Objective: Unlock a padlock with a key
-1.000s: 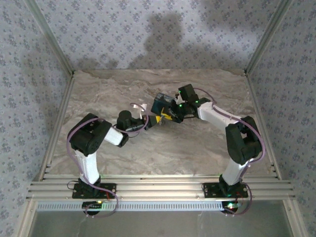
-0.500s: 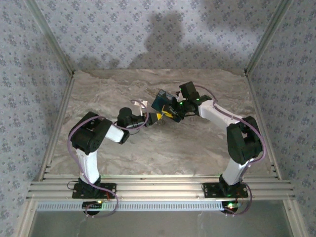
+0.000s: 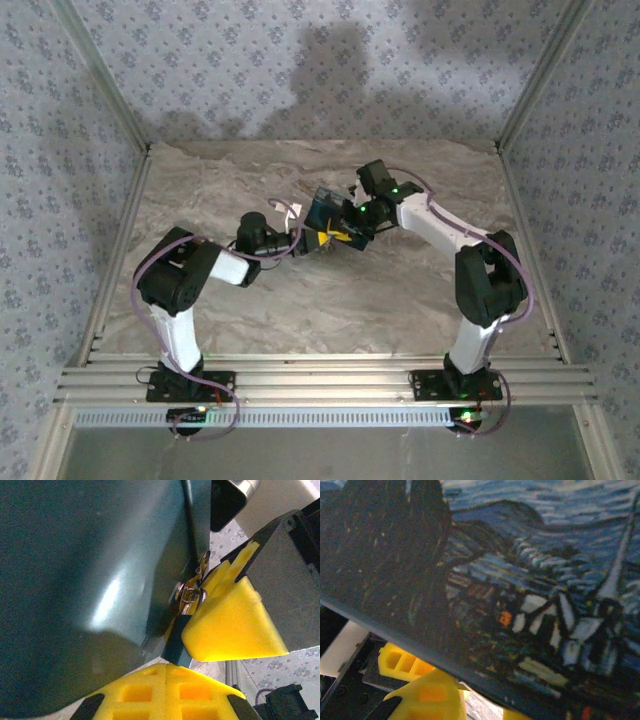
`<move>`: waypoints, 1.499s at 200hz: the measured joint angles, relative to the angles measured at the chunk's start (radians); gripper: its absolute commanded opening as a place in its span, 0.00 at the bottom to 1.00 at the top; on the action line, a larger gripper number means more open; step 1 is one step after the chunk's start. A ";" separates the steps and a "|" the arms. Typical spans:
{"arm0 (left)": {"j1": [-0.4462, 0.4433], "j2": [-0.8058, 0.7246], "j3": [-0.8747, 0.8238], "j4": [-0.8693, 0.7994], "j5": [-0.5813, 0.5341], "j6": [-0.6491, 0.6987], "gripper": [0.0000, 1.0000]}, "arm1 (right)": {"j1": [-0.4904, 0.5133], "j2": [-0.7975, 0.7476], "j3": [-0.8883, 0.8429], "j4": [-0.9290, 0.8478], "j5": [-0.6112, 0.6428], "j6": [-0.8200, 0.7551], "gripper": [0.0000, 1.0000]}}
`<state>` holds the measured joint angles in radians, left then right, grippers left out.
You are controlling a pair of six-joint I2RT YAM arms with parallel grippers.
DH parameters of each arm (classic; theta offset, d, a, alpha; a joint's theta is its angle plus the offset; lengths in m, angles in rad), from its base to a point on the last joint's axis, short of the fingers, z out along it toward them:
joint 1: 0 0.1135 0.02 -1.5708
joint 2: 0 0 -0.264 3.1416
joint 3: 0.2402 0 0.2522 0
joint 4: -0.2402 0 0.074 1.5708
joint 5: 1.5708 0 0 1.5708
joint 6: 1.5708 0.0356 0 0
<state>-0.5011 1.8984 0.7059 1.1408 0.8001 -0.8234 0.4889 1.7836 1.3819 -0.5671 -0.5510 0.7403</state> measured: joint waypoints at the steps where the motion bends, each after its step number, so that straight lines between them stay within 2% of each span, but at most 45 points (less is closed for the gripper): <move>1: 0.000 0.000 0.000 0.000 0.000 0.000 0.00 | 0.000 0.000 0.001 -0.001 0.000 -0.001 0.00; 80: -0.001 0.008 -0.046 0.068 -0.004 0.003 0.00 | 0.019 0.004 0.005 -0.036 0.016 -0.052 0.00; 114: -0.024 0.015 -0.095 0.103 -0.076 0.024 0.00 | 0.027 0.001 -0.050 0.026 0.013 -0.023 0.00; 136: -0.055 0.001 -0.162 0.121 -0.160 0.088 0.00 | 0.043 -0.008 -0.109 0.074 0.013 0.023 0.08; 153: -0.084 -0.009 -0.213 0.140 -0.224 0.136 0.00 | 0.060 -0.014 -0.151 0.105 0.016 0.057 0.17; 184: -0.110 -0.010 -0.266 0.180 -0.286 0.177 0.00 | 0.092 -0.043 -0.233 0.174 0.036 0.109 0.43; 202: -0.111 -0.010 -0.274 0.191 -0.328 0.189 0.00 | 0.116 -0.092 -0.286 0.196 0.036 0.137 0.52; 248: -0.127 -0.010 -0.296 0.197 -0.394 0.203 0.00 | 0.147 -0.257 -0.428 0.289 0.123 0.210 0.58; 273: -0.145 -0.010 -0.296 0.185 -0.409 0.210 0.00 | 0.181 -0.335 -0.548 0.414 0.214 0.295 0.59; 300: -0.158 -0.010 -0.297 0.166 -0.413 0.211 0.00 | 0.229 -0.344 -0.663 0.557 0.306 0.384 0.59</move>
<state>-0.6586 1.8885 0.4091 1.3064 0.3870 -0.6128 0.7174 1.4391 0.7193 -0.0097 -0.2447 1.1244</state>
